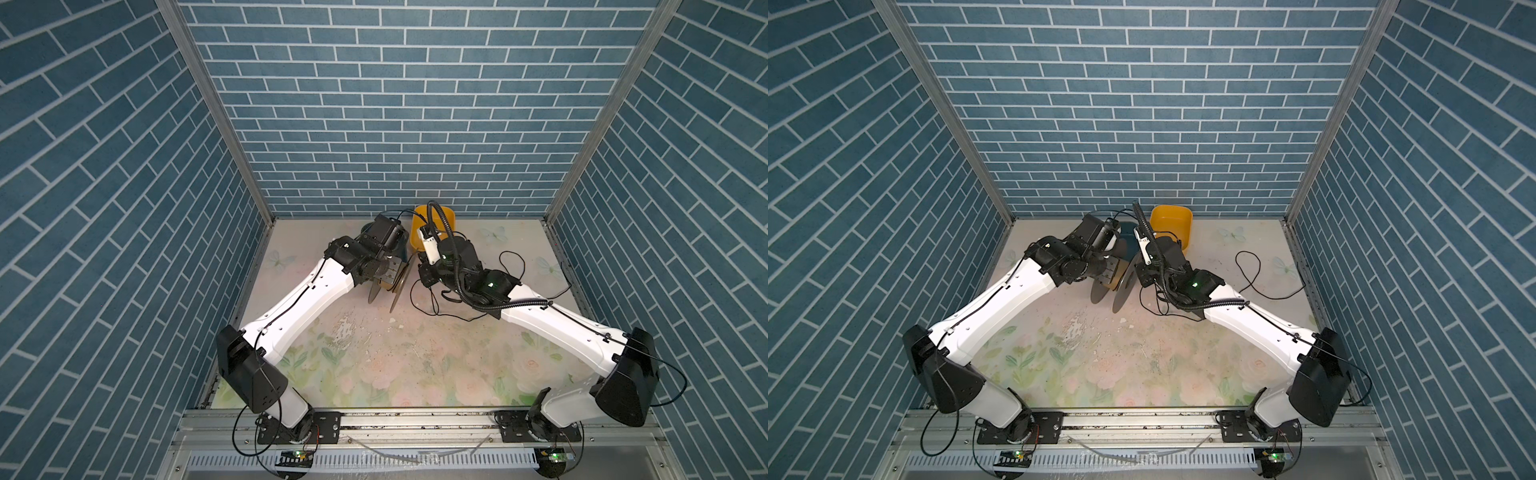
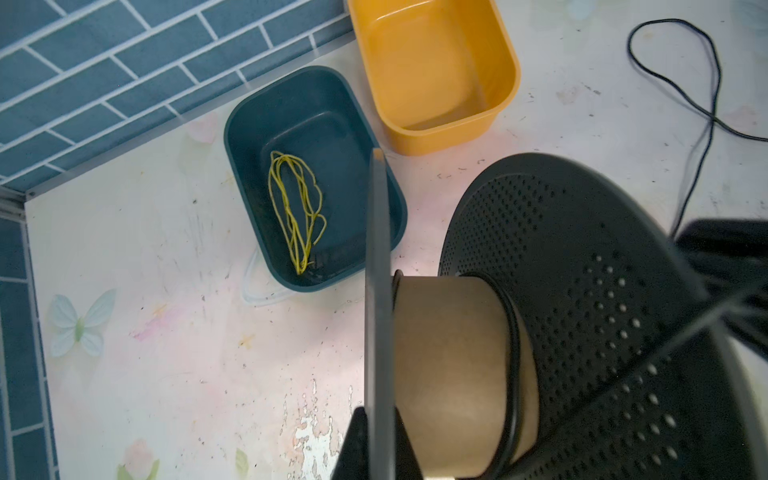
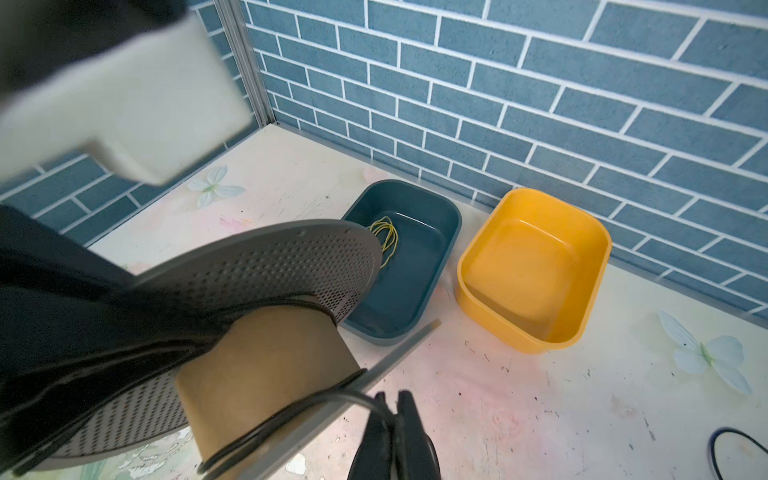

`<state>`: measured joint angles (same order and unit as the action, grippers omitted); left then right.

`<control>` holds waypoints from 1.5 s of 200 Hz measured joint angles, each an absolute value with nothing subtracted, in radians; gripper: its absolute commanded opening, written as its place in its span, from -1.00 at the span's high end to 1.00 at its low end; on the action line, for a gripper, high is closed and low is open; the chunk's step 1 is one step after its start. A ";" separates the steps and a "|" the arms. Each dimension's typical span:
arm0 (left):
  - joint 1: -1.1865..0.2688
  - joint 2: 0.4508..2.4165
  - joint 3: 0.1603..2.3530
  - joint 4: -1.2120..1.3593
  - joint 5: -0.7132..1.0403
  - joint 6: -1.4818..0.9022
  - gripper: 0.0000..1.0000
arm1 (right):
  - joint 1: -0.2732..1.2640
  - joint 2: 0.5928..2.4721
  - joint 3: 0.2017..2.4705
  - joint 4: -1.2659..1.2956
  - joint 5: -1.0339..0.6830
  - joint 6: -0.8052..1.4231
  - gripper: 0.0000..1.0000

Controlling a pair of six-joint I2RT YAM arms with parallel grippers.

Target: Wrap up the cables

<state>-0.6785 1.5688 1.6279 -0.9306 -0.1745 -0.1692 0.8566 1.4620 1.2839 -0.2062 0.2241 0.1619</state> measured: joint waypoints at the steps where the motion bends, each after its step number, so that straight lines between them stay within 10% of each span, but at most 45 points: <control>1: -0.678 1.569 1.628 -0.931 -0.173 -0.167 0.96 | 0.855 1.462 1.284 -0.207 0.222 0.162 1.00; 165: -0.672 1.601 1.855 -1.219 -0.098 -0.015 0.98 | 0.627 1.529 1.244 -0.191 -0.145 0.206 0.46; 230: -0.657 1.623 1.931 -1.293 -0.017 0.005 0.99 | 0.624 1.514 1.162 -0.174 -0.171 0.235 -0.32; 300: -0.645 1.635 1.977 -1.312 0.043 0.004 0.99 | 0.623 1.355 0.942 -0.088 -0.333 0.239 -0.32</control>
<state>-0.6445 1.6352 1.9766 -1.3125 0.0429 0.0036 0.6231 1.3552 0.9421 -0.0883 -0.3332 0.2394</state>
